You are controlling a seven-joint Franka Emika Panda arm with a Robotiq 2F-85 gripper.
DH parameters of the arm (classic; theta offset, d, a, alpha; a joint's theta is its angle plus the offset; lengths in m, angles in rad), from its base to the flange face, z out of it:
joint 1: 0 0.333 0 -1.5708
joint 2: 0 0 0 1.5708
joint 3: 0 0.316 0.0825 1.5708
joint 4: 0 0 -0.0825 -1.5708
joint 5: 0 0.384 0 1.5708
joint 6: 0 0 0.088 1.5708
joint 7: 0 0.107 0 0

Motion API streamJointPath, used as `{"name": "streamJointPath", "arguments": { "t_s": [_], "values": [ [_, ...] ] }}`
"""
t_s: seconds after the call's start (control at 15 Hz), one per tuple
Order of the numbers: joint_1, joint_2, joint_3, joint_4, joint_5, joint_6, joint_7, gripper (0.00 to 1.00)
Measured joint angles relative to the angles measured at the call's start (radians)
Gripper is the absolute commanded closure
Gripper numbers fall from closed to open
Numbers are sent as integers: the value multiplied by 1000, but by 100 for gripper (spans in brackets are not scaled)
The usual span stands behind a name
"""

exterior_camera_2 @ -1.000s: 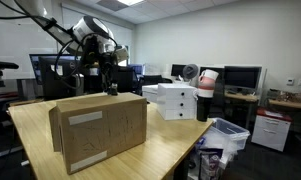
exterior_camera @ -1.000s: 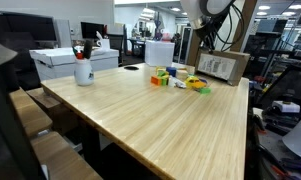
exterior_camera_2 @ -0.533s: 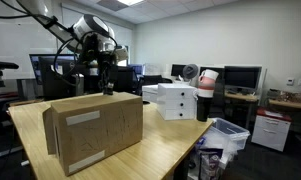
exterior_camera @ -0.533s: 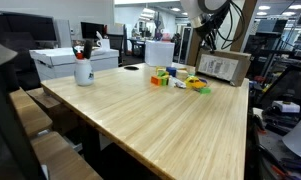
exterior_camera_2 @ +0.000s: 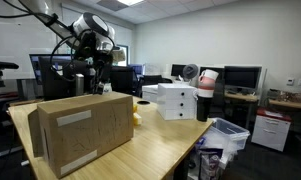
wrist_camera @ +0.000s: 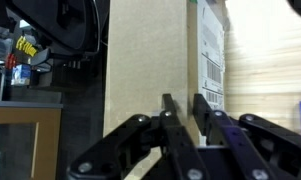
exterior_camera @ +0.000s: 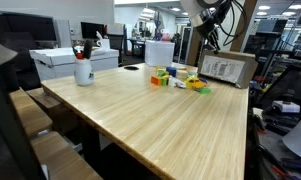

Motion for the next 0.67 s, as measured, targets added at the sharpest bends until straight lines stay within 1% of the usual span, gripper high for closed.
{"name": "streamJointPath", "arguments": {
  "t_s": [0.47, 0.53, 0.6, 0.67],
  "values": [
    [31, -1, 22, 22, 96, -21, -1, 90],
    [35, -1, 25, 25, 107, -19, -1, 91],
    [38, -1, 29, 27, 120, -17, -1, 98],
    [42, -1, 32, 29, 132, -13, -1, 97]
  ]
}}
